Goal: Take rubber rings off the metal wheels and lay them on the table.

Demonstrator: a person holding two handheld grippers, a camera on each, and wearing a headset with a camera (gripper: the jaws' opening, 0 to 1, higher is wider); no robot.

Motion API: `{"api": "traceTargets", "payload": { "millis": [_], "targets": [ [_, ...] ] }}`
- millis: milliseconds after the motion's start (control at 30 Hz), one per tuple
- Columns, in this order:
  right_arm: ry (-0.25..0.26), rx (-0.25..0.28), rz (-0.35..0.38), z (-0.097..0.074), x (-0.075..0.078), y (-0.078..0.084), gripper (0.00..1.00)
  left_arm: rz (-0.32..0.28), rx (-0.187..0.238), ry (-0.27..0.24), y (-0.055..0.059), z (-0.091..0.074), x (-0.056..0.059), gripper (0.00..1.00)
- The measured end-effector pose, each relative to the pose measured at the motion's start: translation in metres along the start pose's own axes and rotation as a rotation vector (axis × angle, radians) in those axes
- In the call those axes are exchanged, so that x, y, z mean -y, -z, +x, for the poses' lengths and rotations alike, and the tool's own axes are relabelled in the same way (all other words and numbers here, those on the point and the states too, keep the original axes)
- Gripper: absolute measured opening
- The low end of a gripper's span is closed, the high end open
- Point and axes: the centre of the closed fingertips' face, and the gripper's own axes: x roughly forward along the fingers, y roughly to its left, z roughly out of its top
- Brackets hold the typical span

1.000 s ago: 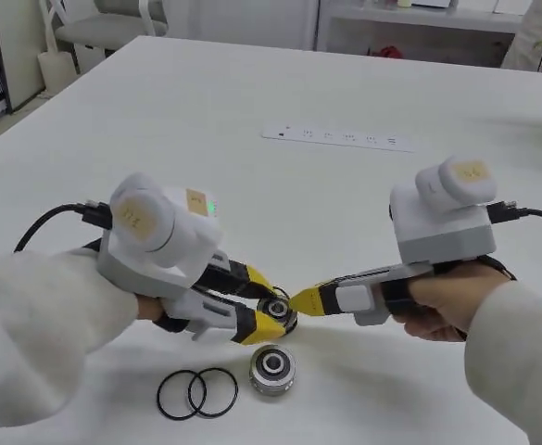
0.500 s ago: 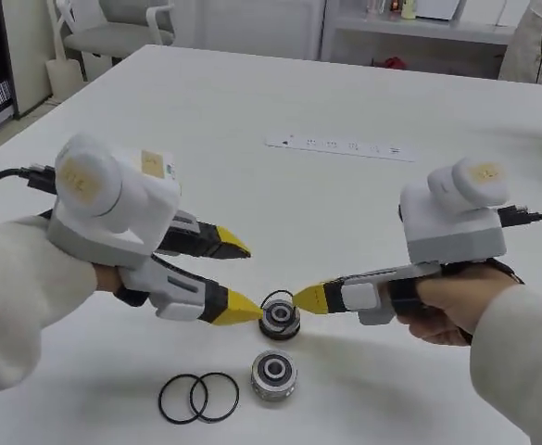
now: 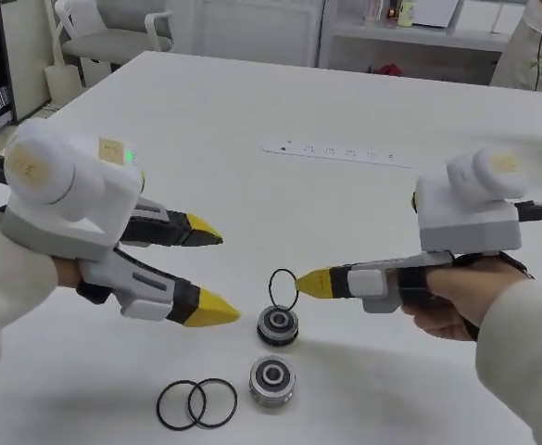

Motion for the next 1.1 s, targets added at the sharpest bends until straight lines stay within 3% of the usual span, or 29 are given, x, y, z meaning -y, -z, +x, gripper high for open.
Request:
{"api": "traceTargets", "payload": {
  "millis": [167, 300, 500, 633, 933, 1100],
  "targets": [
    [-0.017, 0.018, 0.001, 0.001, -0.007, -0.006, 0.00, 0.003, -0.010, -0.007, 0.005, -0.005, 0.007, 0.61],
    [-0.034, 0.018, -0.007, 0.005, -0.015, -0.007, 0.00, 0.026, -0.048, 0.015, 0.012, -0.005, 0.017, 0.61],
    [-0.051, 0.013, -0.022, 0.010, -0.025, -0.007, 0.00, 0.010, -0.043, 0.003, 0.015, -0.010, 0.015, 0.63],
    [-0.067, -0.004, -0.041, 0.015, -0.034, -0.004, 0.00, -0.004, -0.033, -0.006, 0.018, -0.013, 0.016, 0.65],
    [-0.094, -0.041, -0.058, 0.029, -0.046, 0.006, 0.00, -0.004, -0.074, 0.011, 0.033, -0.014, 0.025, 0.67],
    [-0.106, -0.083, -0.072, 0.037, -0.050, 0.018, 0.00, -0.003, -0.070, 0.009, 0.032, -0.015, 0.026, 0.67]
  ]
}}
